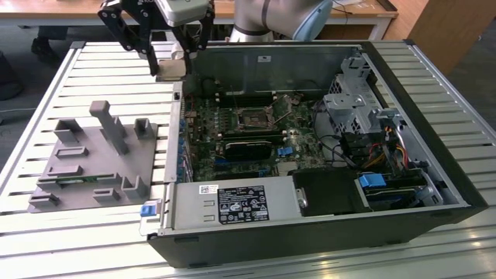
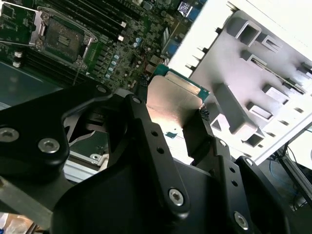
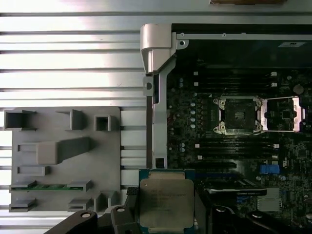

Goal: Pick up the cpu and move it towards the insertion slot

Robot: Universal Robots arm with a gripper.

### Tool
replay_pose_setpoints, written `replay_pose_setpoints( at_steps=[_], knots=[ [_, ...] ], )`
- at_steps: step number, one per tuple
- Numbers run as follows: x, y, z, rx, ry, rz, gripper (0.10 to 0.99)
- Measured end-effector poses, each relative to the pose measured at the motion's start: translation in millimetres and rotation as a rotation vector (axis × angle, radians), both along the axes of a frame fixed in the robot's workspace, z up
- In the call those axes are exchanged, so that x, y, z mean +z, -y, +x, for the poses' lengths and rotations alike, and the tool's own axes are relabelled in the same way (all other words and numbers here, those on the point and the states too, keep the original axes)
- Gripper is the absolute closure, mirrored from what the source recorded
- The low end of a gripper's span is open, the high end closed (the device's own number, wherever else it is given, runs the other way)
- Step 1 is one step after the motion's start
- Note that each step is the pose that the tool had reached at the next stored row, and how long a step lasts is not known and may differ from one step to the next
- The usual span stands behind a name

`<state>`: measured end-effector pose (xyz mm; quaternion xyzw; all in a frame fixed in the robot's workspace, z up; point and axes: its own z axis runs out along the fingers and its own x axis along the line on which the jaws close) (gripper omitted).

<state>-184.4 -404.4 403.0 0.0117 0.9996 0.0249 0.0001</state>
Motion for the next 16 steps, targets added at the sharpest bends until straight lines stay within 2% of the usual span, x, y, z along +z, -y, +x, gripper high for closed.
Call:
replay_pose_setpoints(
  at_steps=[16],
  knots=[
    [0.0,-0.3,14.2,0.000,0.0000,0.000,0.549]
  ],
)
